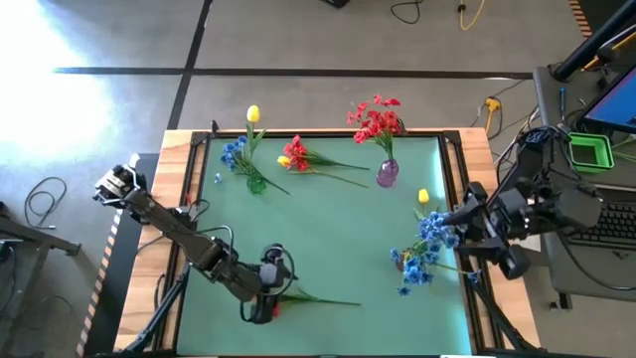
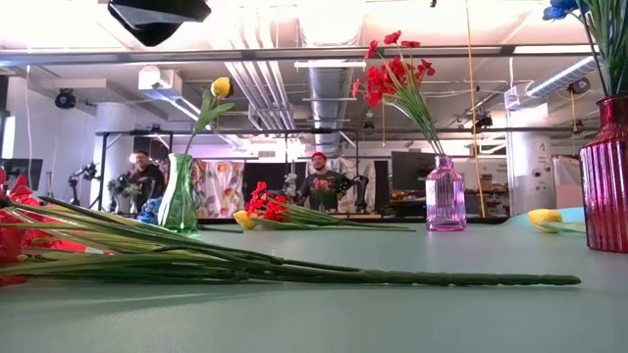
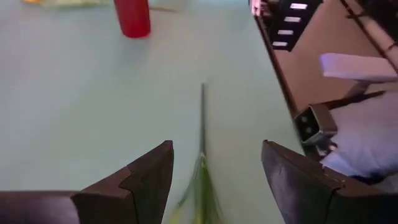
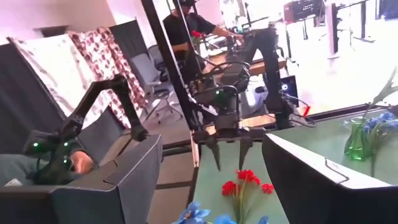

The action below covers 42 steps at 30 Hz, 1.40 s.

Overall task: Sort flowers into vase by color
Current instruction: Put the bottom red flower into the purple vase

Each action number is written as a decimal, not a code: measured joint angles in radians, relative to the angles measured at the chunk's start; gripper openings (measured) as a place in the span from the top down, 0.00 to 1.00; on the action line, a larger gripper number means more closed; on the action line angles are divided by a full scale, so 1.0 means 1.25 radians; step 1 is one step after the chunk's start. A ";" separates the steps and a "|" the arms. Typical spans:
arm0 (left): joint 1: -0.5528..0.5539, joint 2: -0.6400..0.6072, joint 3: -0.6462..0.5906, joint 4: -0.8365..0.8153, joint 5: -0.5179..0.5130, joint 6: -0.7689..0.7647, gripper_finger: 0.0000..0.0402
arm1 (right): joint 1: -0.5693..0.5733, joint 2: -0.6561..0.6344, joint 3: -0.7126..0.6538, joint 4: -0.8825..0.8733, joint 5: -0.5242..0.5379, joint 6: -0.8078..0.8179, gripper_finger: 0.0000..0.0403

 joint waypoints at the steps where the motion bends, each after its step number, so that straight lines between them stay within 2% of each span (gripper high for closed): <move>1: 0.000 0.006 0.000 0.001 -0.001 -0.007 0.43 | 0.000 0.000 0.000 0.000 0.000 0.000 0.33; 6: -0.014 0.062 0.000 -0.003 0.028 -0.008 0.43 | 0.000 0.010 0.000 0.000 0.005 -0.012 0.33; 10: -0.030 0.089 0.000 -0.009 0.043 -0.018 0.43 | 0.000 0.027 0.000 0.015 0.066 -0.012 0.33; 13: -0.036 0.091 0.000 -0.011 0.041 -0.040 0.43 | -0.003 0.030 0.000 0.040 0.102 -0.021 0.33; 20: -0.049 0.062 0.000 -0.055 0.040 -0.053 0.43 | -0.038 0.053 0.052 0.033 0.096 -0.078 0.33; 26: -0.049 0.029 0.000 -0.114 0.005 -0.053 0.43 | -0.121 0.133 0.111 0.008 0.096 -0.111 0.33; 31: -0.049 0.018 0.000 -0.134 -0.004 -0.053 0.43 | -0.192 0.221 0.172 -0.112 0.087 -0.031 0.33; 36: -0.049 0.007 0.000 -0.159 -0.005 -0.054 0.43 | -0.296 0.341 0.259 -0.238 -0.074 0.051 0.35; 42: -0.049 -0.006 0.000 -0.178 -0.009 -0.088 0.43 | -0.386 0.457 0.385 -0.317 -0.183 0.036 0.37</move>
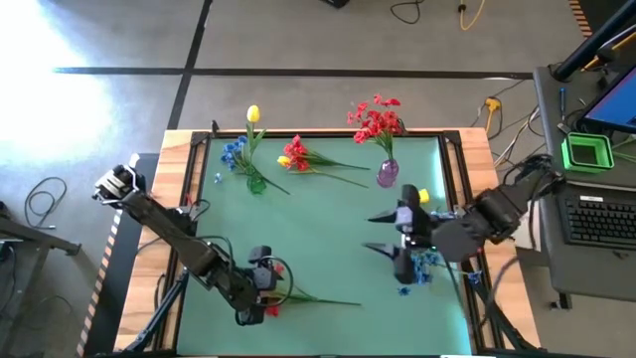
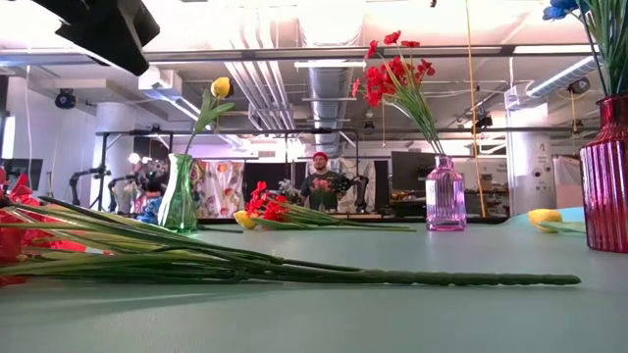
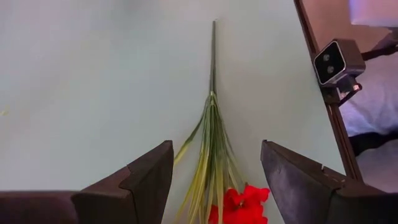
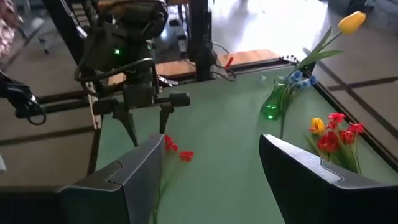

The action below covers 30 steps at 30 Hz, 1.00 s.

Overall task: Sort flowers into vase by color
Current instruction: Put the bottom red flower into the purple vase

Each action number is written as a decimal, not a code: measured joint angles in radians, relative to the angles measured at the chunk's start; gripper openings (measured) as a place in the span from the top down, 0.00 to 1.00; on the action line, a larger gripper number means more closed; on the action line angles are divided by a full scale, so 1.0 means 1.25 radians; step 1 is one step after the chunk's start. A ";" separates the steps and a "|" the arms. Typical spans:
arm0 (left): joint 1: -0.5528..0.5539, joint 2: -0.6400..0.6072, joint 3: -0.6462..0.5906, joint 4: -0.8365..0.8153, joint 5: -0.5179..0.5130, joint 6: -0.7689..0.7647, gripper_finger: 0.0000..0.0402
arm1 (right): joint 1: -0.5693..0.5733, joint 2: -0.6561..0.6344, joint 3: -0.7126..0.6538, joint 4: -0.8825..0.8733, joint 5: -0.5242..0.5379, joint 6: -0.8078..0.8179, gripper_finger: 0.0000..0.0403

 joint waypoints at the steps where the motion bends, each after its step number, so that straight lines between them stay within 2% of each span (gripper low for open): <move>1: 0.000 -0.003 0.000 -0.013 0.001 -0.015 0.43 | -0.010 0.018 0.019 -0.012 -0.011 -0.004 0.38; 7: -0.020 -0.018 0.000 -0.093 0.001 -0.070 0.43 | -0.051 0.129 0.138 -0.059 -0.062 -0.069 0.38; 12: -0.026 -0.019 0.000 -0.093 -0.036 -0.067 0.43 | -0.075 0.213 0.280 -0.200 -0.064 -0.069 0.38; 18: -0.027 -0.003 0.000 -0.046 -0.043 -0.067 0.43 | -0.081 0.297 0.370 -0.294 -0.088 -0.071 0.38; 23: -0.027 0.044 0.000 0.061 -0.062 -0.037 0.43 | -0.080 0.315 0.416 -0.402 -0.084 -0.049 0.39; 30: -0.013 0.144 0.000 0.150 -0.062 -0.005 0.43 | -0.080 0.282 0.426 -0.459 -0.078 -0.021 0.39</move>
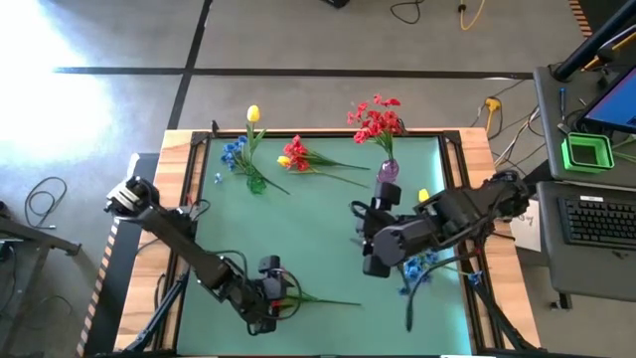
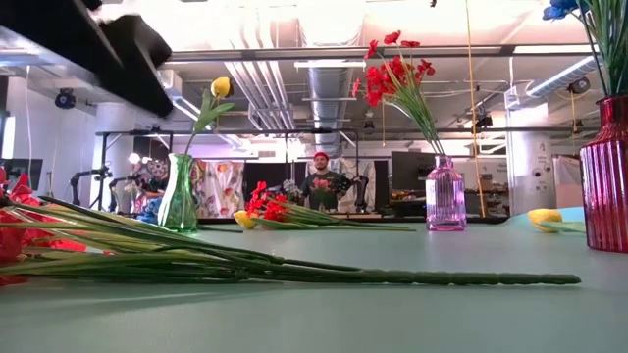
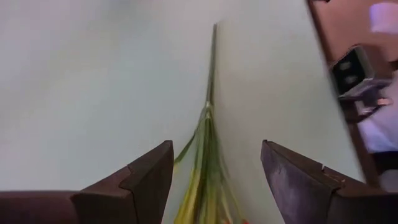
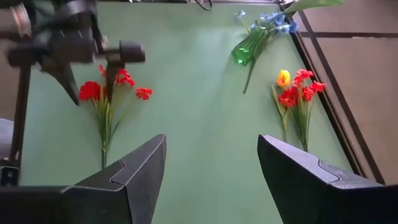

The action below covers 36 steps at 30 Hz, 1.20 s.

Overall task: Sort flowers into vase by color
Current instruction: Put the bottom red flower into the purple vase

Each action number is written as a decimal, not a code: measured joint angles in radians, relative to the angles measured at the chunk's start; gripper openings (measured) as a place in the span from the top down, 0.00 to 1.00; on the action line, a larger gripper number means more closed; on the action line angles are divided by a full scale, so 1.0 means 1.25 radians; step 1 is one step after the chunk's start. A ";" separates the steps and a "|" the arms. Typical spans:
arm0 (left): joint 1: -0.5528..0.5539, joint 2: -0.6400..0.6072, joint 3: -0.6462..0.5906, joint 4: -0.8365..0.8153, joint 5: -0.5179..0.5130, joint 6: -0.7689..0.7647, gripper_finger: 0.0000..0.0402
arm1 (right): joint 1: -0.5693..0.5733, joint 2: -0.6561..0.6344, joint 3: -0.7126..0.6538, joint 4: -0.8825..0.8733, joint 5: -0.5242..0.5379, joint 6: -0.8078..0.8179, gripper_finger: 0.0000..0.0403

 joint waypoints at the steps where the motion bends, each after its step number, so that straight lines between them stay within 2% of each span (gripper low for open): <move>1: 0.003 0.017 0.000 0.009 0.000 0.002 0.43 | 0.000 -0.006 0.000 -0.001 0.000 0.000 0.39; 8: 0.021 0.095 0.000 0.131 0.000 0.061 0.43 | 0.000 -0.040 -0.003 -0.003 0.002 -0.005 0.39; 12: 0.064 0.123 0.000 0.169 0.010 0.110 0.43 | 0.000 -0.047 -0.003 -0.004 0.002 -0.014 0.38; 18: 0.116 0.164 0.000 0.233 0.114 0.147 0.43 | 0.000 -0.047 -0.004 -0.040 -0.001 -0.014 0.40; 25: 0.127 0.180 0.000 0.218 0.172 0.169 0.43 | 0.000 -0.047 -0.004 -0.063 0.000 -0.017 0.40; 31: 0.122 0.204 0.000 0.217 0.174 0.143 0.43 | 0.000 -0.047 -0.004 -0.066 0.000 -0.035 0.40; 36: 0.118 0.243 0.003 0.226 0.159 0.107 0.50 | 0.000 -0.047 -0.004 -0.066 0.000 -0.036 0.39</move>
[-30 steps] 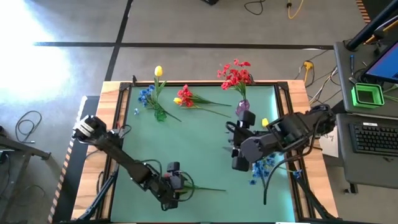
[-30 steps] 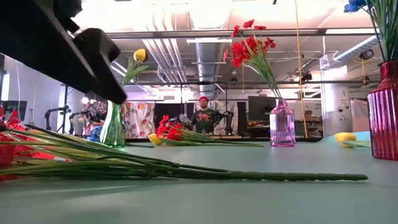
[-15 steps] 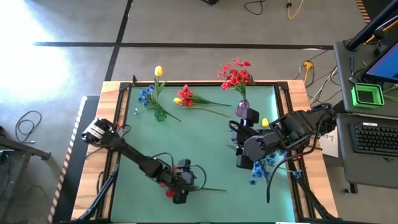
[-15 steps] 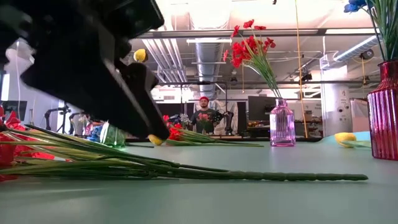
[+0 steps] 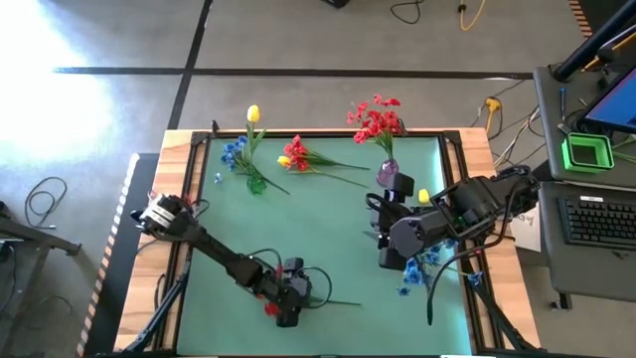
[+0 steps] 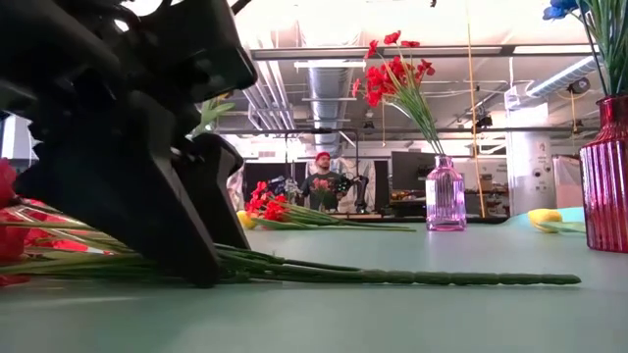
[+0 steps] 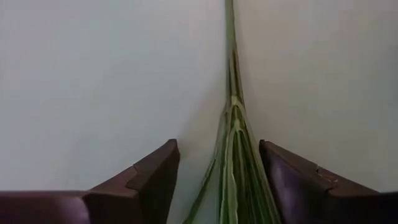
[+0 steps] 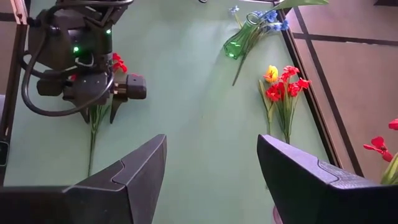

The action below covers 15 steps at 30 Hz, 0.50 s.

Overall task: Sort flowers into vase by color
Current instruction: Put the bottom red flower into the purple vase

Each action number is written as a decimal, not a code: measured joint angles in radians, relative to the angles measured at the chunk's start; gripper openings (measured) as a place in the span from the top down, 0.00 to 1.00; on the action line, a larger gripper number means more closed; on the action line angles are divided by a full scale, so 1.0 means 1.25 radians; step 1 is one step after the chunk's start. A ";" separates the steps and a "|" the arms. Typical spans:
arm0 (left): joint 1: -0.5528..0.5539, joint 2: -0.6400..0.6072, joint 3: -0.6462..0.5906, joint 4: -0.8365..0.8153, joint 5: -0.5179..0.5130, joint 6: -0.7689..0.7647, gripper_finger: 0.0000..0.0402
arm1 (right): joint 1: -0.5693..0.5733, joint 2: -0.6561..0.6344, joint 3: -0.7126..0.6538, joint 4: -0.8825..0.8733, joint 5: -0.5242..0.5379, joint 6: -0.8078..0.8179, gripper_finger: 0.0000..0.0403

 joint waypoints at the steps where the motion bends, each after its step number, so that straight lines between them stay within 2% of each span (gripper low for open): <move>1: -0.002 0.003 0.000 0.002 -0.007 -0.002 0.51 | 0.000 0.000 0.000 0.000 0.000 0.000 0.39; 5: -0.012 0.001 -0.001 0.000 -0.026 -0.008 0.61 | 0.000 0.000 0.000 -0.001 0.000 0.000 0.40; 13: -0.016 0.000 -0.001 -0.003 -0.017 -0.009 0.95 | 0.000 0.000 0.000 -0.002 0.000 0.000 0.41; 15: -0.017 -0.004 -0.002 -0.006 -0.013 -0.004 0.98 | 0.000 0.000 0.000 -0.002 0.000 0.000 0.41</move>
